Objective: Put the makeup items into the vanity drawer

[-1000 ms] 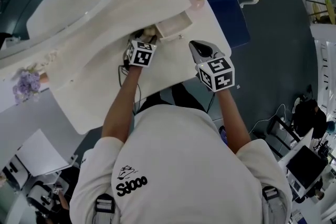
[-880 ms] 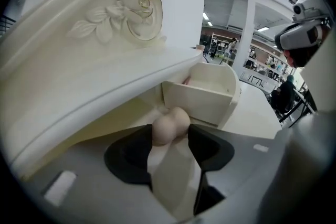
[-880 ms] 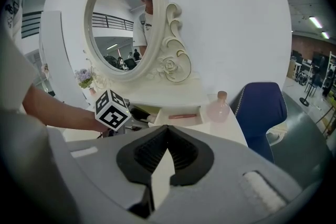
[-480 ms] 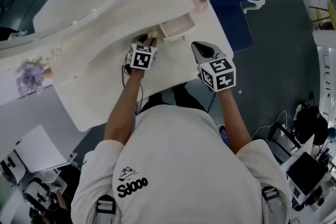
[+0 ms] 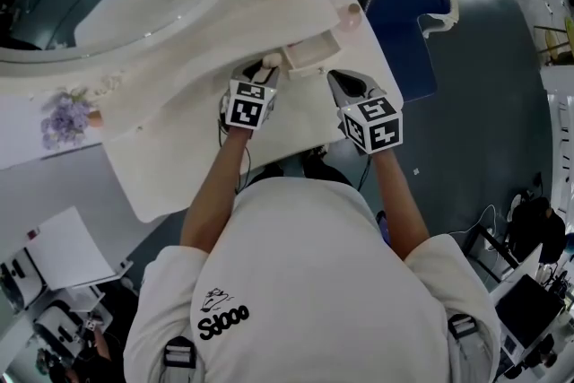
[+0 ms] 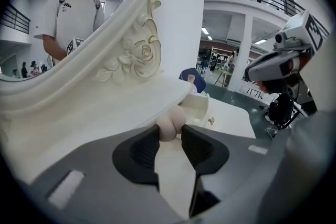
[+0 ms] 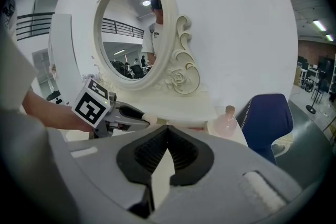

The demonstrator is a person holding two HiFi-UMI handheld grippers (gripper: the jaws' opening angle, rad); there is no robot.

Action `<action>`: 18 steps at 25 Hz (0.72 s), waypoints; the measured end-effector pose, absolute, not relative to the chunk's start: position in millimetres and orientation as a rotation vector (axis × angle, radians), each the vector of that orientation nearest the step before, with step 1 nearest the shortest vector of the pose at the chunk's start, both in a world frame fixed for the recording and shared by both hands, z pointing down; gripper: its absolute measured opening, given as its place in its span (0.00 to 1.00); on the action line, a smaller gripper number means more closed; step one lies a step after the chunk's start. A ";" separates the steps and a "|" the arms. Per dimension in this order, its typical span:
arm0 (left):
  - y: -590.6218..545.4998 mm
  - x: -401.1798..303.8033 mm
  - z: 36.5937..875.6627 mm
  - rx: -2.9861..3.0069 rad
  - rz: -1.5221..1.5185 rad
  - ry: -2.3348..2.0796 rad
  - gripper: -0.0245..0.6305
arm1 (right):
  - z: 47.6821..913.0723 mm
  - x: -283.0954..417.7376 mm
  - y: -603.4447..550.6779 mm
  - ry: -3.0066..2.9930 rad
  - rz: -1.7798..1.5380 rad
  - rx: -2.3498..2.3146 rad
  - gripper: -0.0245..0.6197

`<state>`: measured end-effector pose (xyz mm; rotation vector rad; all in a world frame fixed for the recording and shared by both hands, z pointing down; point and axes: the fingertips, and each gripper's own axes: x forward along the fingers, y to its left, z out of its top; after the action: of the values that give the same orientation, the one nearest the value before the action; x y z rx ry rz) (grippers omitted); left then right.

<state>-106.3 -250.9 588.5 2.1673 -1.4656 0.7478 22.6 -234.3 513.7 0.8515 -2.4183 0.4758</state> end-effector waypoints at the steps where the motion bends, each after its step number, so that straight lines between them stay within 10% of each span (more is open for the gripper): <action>1: -253.3 -102.2 582.1 2.188 0.736 -1.460 0.27 | 511.9 22.5 -234.5 -2.423 0.473 0.854 0.04; 18: -295.5 -38.5 598.8 2.208 0.827 -1.308 0.33 | 512.1 72.0 -239.1 -2.371 0.516 1.012 0.04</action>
<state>-38.5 -295.5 598.8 2.2083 -1.3076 0.8271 72.0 -239.1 512.1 1.0123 -2.3714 0.5157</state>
